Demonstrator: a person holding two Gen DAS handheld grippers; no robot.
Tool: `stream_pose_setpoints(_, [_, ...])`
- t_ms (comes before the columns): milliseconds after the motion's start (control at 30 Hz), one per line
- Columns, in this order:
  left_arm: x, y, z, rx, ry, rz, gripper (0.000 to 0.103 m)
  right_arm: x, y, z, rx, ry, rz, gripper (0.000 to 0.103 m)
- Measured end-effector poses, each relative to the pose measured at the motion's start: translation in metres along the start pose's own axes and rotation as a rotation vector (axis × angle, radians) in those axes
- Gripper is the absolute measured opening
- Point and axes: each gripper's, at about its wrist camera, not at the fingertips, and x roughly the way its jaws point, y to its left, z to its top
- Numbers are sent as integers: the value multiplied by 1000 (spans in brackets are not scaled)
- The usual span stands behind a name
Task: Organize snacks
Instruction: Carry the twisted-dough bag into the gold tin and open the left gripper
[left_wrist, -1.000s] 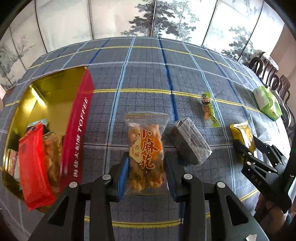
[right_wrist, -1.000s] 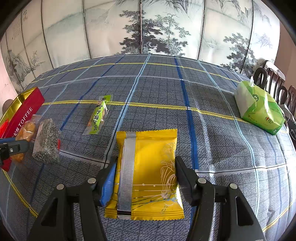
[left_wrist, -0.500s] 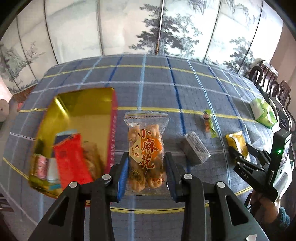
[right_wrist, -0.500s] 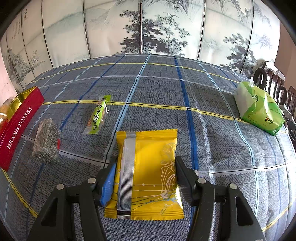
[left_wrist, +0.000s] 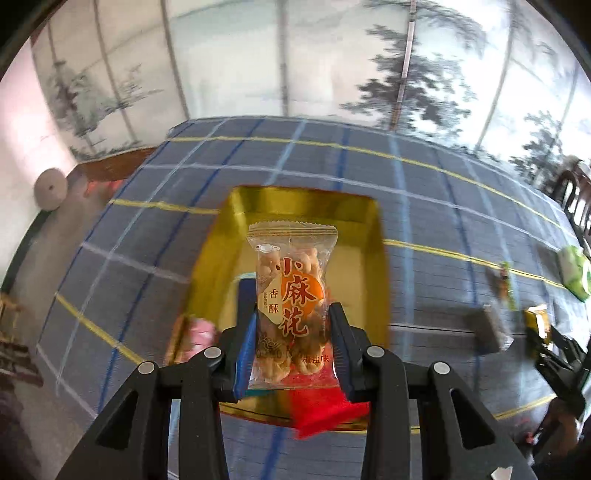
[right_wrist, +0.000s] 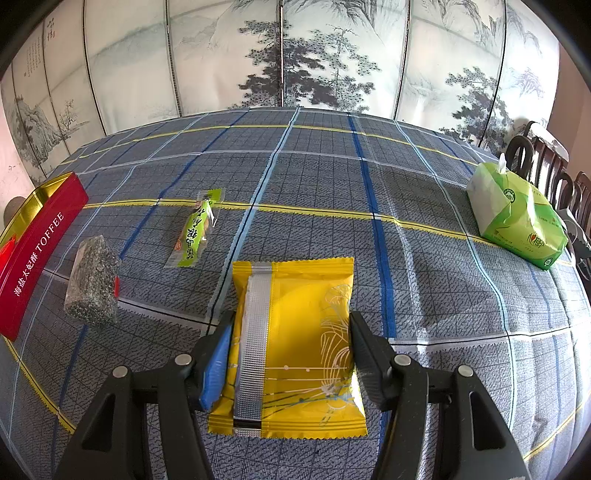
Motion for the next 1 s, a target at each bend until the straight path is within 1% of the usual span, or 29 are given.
stream_pose_setpoints(133, [11, 23, -2, -29, 26, 30, 33, 0, 0, 0, 0, 0, 0, 61])
stream_pose_setpoints(333, [24, 44, -7, -62, 55, 36, 33, 0, 0, 0, 0, 0, 0, 61])
stream_pose_setpoints(500, [35, 45, -13, -51, 84, 34, 33, 0, 0, 0, 0, 0, -1, 61])
stream_pose_setpoints(767, [39, 46, -18, -37, 87, 39, 34, 0, 0, 0, -1, 0, -1, 61])
stream_pose_setpoints(1000, [41, 47, -22, -31, 95, 41, 38, 0, -1, 0, -2, -1, -5, 60])
